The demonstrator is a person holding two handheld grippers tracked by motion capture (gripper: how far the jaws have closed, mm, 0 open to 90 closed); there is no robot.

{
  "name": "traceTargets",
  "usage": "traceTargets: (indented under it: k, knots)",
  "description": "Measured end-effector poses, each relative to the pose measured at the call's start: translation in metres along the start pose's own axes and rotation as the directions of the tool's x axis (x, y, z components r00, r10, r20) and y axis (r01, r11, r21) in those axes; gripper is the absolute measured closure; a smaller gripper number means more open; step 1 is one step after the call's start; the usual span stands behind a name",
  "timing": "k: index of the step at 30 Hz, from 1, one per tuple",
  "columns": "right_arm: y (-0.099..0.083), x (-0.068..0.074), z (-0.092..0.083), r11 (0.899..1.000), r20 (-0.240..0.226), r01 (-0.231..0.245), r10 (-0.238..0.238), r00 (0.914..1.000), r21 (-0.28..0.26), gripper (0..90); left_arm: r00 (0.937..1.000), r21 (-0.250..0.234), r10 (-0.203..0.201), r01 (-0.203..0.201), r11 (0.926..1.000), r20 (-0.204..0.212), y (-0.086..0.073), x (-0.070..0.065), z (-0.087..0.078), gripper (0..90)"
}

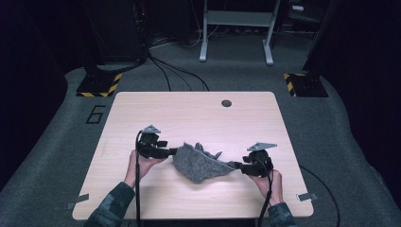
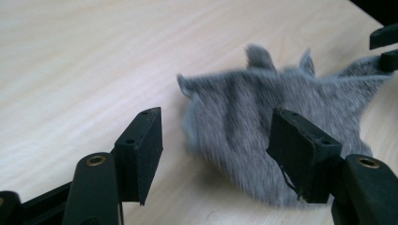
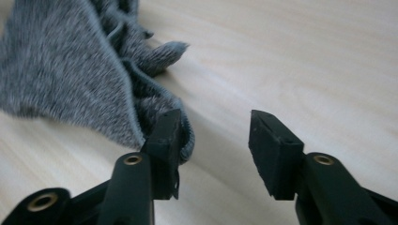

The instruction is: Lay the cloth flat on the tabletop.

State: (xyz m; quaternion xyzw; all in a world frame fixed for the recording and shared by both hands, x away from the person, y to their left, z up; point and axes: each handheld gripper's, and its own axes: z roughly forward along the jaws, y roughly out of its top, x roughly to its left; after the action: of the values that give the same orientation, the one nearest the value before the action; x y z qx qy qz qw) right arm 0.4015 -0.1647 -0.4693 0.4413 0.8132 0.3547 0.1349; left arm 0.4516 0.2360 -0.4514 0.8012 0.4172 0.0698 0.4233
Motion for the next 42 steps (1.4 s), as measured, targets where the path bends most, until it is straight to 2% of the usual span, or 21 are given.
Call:
traceTargets:
  k: [1,3,6,11,12,14,16,18,19,20,22,23,24,25,26,27,30,35,38,41,42]
  knots:
    - [0.005,0.000,-0.001,1.000,-0.007,-0.001,0.001,1.0000,-0.004,51.4,0.9999,-0.011,-0.012,0.012,0.9999,-0.004,0.004,0.002,-0.002,33.1]
    - [0.014,-0.001,0.000,1.000,-0.009,0.004,-0.004,0.9999,-0.014,49.7,0.9999,0.002,-0.008,0.008,1.0000,-0.014,0.009,0.003,-0.001,32.1]
    - [0.029,0.002,0.001,1.000,-0.021,0.012,-0.012,0.9997,-0.028,49.7,0.9997,0.046,0.012,-0.011,0.9989,-0.021,0.015,0.004,0.010,32.3]
    - [0.041,0.002,0.003,0.999,-0.043,0.013,-0.015,0.9990,-0.037,49.8,1.0000,0.130,0.002,-0.001,0.9915,-0.009,0.015,0.009,0.033,34.0]
    - [0.043,0.003,0.006,0.999,-0.045,0.023,-0.024,0.9987,-0.030,49.8,1.0000,0.135,0.002,-0.001,0.9908,-0.006,0.014,0.011,0.038,34.0]
    - [0.047,0.005,0.017,0.999,-0.067,0.048,-0.049,0.9965,-0.012,49.0,0.9995,0.151,-0.025,0.023,0.9882,0.016,0.012,0.014,0.045,34.3]
    - [0.051,0.008,0.030,0.998,-0.075,0.052,-0.050,0.9959,0.026,47.9,0.9991,0.179,-0.040,0.038,0.9831,0.012,0.011,0.016,0.050,34.2]
    - [0.054,0.009,0.043,0.998,-0.107,0.051,-0.047,0.9931,0.039,47.9,0.9986,0.191,-0.052,0.049,0.9803,0.007,0.010,0.017,0.054,34.8]
    - [0.056,0.011,0.051,0.997,-0.117,0.047,-0.039,0.9923,0.062,48.0,0.9986,0.200,-0.052,0.049,0.9786,0.007,0.010,0.018,0.055,35.0]
    - [0.057,0.013,0.054,0.996,-0.125,0.046,-0.037,0.9914,0.071,48.7,0.9987,0.195,-0.051,0.049,0.9795,0.005,0.009,0.017,0.057,35.3]
    - [0.059,0.016,0.063,0.993,-0.132,0.075,-0.063,0.9892,0.086,50.2,0.9992,0.219,-0.039,0.037,0.9751,0.007,0.008,0.016,0.059,37.3]
    - [0.059,0.018,0.066,0.993,-0.133,0.068,-0.056,0.9896,0.094,52.2,0.9997,0.223,-0.023,0.020,0.9745,0.010,0.008,0.017,0.061,38.3]
    - [0.059,0.019,0.069,0.991,-0.141,0.078,-0.062,0.9881,0.109,53.3,0.9989,0.224,-0.044,0.040,0.9737,0.015,0.007,0.015,0.063,38.9]
    - [0.059,0.020,0.071,0.990,-0.132,0.080,-0.065,0.9892,0.116,55.7,0.9993,0.234,-0.033,0.028,0.9718,0.017,0.007,0.015,0.065,41.8]
    - [0.059,0.021,0.073,0.989,-0.144,0.082,-0.064,0.9875,0.125,57.7,0.9997,0.237,-0.013,0.009,0.9715,0.019,0.007,0.015,0.067,44.6]
    - [0.059,0.021,0.075,0.988,-0.143,0.086,-0.068,0.9874,0.125,60.3,0.9997,0.254,-0.003,-0.004,0.9671,0.024,0.006,0.014,0.070,47.9]
    - [0.058,0.019,0.077,0.986,-0.150,0.086,-0.064,0.9866,0.143,72.9,0.9997,0.270,0.014,-0.019,0.9625,0.021,0.003,0.010,0.077,60.2]
    - [0.057,0.021,0.079,0.985,-0.144,0.101,-0.081,0.9863,0.138,88.3,0.9995,0.253,0.029,-0.032,0.9670,0.014,-0.001,0.007,0.078,82.2]
    - [0.056,0.023,0.079,0.985,-0.129,0.122,-0.106,0.9859,0.125,89.5,0.9992,0.227,0.039,-0.040,0.9732,0.011,0.000,0.008,0.074,86.6]
    - [0.056,0.021,0.076,0.987,-0.119,0.110,-0.096,0.9883,0.117,89.9,0.9991,0.190,0.042,-0.041,0.9808,0.003,0.002,0.007,0.070,87.8]
    - [0.056,0.020,0.075,0.987,-0.116,0.112,-0.098,0.9884,0.115,90.0,0.9989,0.190,0.046,-0.047,0.9806,0.006,0.003,0.006,0.067,87.9]
